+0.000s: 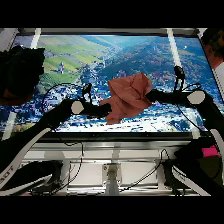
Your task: Fold the clothes and pants, and hang the long-sleeved shirts on hangers.
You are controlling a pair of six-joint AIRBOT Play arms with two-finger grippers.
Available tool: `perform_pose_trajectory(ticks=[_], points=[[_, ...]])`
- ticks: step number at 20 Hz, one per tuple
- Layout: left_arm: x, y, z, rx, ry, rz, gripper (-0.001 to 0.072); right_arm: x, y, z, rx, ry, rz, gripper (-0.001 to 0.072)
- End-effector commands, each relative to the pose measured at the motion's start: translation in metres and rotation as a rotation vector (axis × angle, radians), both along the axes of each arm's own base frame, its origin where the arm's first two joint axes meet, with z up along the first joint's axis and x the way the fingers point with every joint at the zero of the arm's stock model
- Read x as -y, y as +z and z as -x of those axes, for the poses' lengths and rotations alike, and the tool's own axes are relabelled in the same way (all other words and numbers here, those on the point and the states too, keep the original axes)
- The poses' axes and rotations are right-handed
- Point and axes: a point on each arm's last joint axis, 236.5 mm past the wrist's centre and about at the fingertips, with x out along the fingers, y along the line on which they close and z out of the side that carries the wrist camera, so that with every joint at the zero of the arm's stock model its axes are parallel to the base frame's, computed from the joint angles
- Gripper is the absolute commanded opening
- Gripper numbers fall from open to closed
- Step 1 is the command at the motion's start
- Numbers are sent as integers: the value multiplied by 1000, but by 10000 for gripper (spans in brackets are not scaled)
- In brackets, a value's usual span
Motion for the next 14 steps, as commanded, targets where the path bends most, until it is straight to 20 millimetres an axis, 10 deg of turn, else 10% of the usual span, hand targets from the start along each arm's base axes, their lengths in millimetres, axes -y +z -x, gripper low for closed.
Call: perform_pose_trajectory(ticks=[1, 2, 3, 4, 5, 14], points=[[-6, -8, 0, 63, -88, -62, 72, 3, 0, -1, 4, 0, 15, 532], [-13, -12, -2, 112, -153, -114, 78, 3, 0, -1, 4, 0, 15, 532], [-15, -14, 1, 99, -166, -122, 217, 3, 0, -1, 4, 0, 15, 531], [-14, -14, 3, 87, -165, -117, 512, 3, 0, -1, 4, 0, 15, 531], [-12, -13, 4, 78, -156, -101, 579, 4, 0, -1, 4, 0, 17, 532], [-12, -39, -5, 38, -118, -111, 578, 4, -1, -1, 4, 1, 21, 531]])
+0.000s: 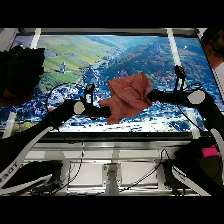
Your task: Fold the clothes and pants, and hang the long-sleeved shirts on hangers.
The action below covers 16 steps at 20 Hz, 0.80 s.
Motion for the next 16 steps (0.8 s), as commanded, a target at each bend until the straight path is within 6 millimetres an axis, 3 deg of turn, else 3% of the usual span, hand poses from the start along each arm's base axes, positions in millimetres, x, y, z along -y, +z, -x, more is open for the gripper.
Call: perform_pose_trajectory(ticks=[1, 6, 10, 16], points=[[-1, -16, -6, -8, 17, -13, 578, 0, 0, 0, -1, 0, 1, 531], [3, -27, -22, 22, 59, 0, 578, 0, 0, 0, -1, 0, 1, 531], [10, -23, -33, 49, 103, 43, 577, 1, 0, 0, 0, 0, 4, 531], [12, -29, -32, 20, 127, 57, 495, 1, 0, 0, -1, 0, 3, 531]])
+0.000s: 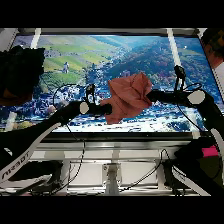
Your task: Fold the clothes and pants, and hang the long-sleeved shirts on hangers.
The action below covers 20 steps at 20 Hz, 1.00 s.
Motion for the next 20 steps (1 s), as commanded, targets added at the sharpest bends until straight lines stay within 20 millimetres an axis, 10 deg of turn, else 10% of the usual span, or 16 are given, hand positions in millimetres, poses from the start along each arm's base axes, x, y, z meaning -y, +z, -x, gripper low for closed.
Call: perform_pose_trajectory(ticks=[1, 3, 9, 20], points=[[3, -1, -2, -6, 23, 21, 468, 0, 0, 0, 0, 0, 0, 531], [5, 1, -5, -1, 35, 33, 87, 0, 0, 0, 0, -1, 0, 531], [15, 32, -28, 81, 73, 111, 18, 7, -4, 0, 1, 8, 42, 531], [-30, 319, -109, 673, 138, 346, 16, 9, 3, -7, 31, -2, 47, 530]])
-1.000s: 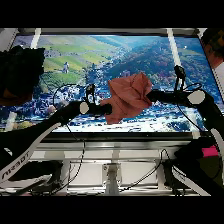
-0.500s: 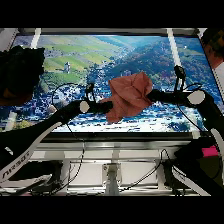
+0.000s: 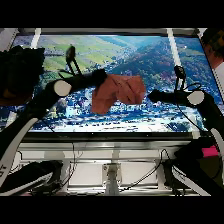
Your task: Fold the clothes and pants, and hang the long-sleeved shirts on hangers.
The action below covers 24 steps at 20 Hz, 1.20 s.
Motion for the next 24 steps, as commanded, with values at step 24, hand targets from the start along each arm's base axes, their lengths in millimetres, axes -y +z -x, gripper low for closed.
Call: perform_pose_trajectory(ticks=[24], points=[[-105, -22, 241, -575, -614, -534, 18, -2, 51, -22, 121, 37, 14, 531]])
